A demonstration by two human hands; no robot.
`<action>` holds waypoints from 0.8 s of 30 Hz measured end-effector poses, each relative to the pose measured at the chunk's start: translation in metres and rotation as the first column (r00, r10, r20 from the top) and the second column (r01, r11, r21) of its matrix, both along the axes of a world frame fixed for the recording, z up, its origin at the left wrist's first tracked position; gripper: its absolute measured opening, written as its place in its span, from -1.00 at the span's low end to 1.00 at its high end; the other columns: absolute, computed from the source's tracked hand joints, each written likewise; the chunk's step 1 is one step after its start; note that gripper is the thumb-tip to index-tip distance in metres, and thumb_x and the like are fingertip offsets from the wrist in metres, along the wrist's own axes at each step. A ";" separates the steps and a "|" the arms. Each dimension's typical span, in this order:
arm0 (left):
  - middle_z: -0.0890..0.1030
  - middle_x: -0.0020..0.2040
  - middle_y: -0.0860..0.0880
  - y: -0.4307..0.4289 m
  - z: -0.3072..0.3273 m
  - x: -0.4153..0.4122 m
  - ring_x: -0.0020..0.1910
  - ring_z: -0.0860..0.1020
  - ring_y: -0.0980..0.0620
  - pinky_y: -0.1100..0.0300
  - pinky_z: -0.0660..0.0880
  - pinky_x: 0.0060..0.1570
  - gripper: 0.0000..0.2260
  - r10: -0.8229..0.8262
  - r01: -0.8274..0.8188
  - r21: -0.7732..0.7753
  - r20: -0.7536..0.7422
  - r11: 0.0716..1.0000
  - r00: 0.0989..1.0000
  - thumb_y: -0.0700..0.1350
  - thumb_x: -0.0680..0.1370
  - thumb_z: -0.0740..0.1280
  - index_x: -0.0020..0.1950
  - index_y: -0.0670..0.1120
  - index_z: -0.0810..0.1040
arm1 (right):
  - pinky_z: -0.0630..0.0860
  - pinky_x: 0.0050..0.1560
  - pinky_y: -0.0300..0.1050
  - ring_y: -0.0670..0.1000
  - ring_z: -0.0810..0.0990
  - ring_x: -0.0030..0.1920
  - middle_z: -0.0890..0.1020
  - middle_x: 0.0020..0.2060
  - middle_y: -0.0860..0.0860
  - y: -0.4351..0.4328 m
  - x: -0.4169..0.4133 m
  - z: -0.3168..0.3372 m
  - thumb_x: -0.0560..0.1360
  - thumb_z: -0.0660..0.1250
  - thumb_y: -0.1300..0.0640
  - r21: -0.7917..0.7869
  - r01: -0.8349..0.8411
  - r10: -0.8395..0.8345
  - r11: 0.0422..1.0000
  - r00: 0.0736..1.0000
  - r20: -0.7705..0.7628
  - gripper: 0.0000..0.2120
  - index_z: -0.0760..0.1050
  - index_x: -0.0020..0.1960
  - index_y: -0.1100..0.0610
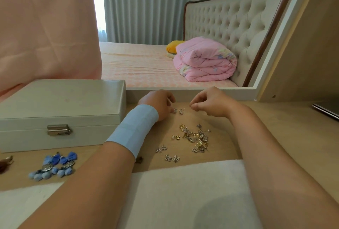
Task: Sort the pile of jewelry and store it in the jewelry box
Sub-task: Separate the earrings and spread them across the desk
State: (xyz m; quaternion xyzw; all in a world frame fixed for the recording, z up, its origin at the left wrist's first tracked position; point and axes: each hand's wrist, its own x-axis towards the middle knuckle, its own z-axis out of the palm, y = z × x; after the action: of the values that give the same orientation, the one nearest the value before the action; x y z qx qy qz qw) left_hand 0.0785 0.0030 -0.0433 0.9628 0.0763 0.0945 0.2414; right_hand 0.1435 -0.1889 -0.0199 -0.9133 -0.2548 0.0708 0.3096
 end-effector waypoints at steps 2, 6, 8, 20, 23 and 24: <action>0.61 0.02 0.11 0.000 0.005 -0.001 0.02 0.56 0.08 0.15 0.51 0.14 -0.79 -0.027 0.028 -0.025 0.030 0.999 0.999 -0.07 0.55 0.40 0.18 0.08 0.57 | 0.47 -0.25 -0.20 -0.11 0.53 -0.33 0.73 -0.20 -0.08 -0.007 -0.007 0.013 0.48 0.49 0.07 -0.139 -0.054 0.043 0.989 0.996 -0.082 -0.94 0.73 -0.07 -0.04; 0.62 -0.06 0.13 -0.005 0.011 -0.007 -0.10 0.54 0.15 0.26 0.39 0.00 -0.82 -0.128 0.131 -0.078 0.039 0.988 0.991 -0.11 0.55 0.40 0.14 0.04 0.60 | 0.46 -0.26 -0.14 -0.09 0.53 -0.35 0.74 -0.14 -0.08 -0.008 -0.012 0.021 0.35 0.61 0.02 -0.355 -0.075 0.031 0.932 0.991 -0.127 -0.86 0.73 -0.12 -0.13; 0.62 -0.06 0.13 -0.007 0.011 -0.010 -0.11 0.53 0.16 0.27 0.38 -0.01 -0.83 -0.165 0.166 -0.085 0.019 0.982 0.986 -0.10 0.55 0.41 0.13 0.04 0.62 | 0.55 -0.15 -0.09 -0.09 0.52 -0.37 0.75 -0.13 -0.07 -0.005 -0.012 0.020 0.34 0.63 0.04 -0.375 -0.059 0.021 0.925 0.994 -0.105 -0.86 0.74 -0.15 -0.13; 0.72 -0.15 0.05 -0.012 0.016 -0.014 -0.21 0.65 0.10 0.22 0.54 -0.24 -0.76 -0.239 0.250 -0.411 0.080 0.877 0.968 -0.02 0.42 0.54 0.03 -0.01 0.60 | 0.28 -0.44 -0.25 -0.11 0.48 -0.42 0.74 -0.25 -0.07 0.008 -0.019 0.015 0.44 0.50 0.13 0.099 -0.050 0.064 0.994 0.987 -0.147 -0.96 0.73 -0.15 0.04; 0.72 -0.16 -0.04 -0.008 0.017 -0.014 -0.13 0.69 -0.04 0.14 0.63 -0.22 -0.78 -0.177 0.200 -0.439 0.095 0.876 0.980 -0.05 0.42 0.55 0.00 -0.04 0.60 | 0.25 -0.44 -0.26 -0.11 0.45 -0.45 0.75 -0.23 -0.01 0.012 -0.020 0.010 0.46 0.50 0.15 0.209 0.013 0.028 0.978 0.981 -0.192 -0.94 0.72 -0.07 0.08; 0.72 -0.16 -0.04 -0.007 0.018 -0.015 -0.12 0.69 -0.03 0.14 0.65 -0.22 -0.78 -0.173 0.196 -0.436 0.093 0.878 0.981 -0.06 0.42 0.55 0.00 -0.04 0.61 | 0.26 -0.44 -0.26 -0.12 0.46 -0.45 0.75 -0.22 -0.01 0.013 -0.020 0.008 0.47 0.50 0.15 0.230 0.026 0.026 0.973 0.976 -0.218 -0.95 0.72 -0.07 0.08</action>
State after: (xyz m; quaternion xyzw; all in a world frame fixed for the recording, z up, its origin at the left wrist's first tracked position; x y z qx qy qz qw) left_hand 0.0634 -0.0036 -0.0257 0.8827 -0.0025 0.0757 0.4638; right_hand 0.1236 -0.1761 -0.0118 -0.8575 -0.2255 0.1413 0.4403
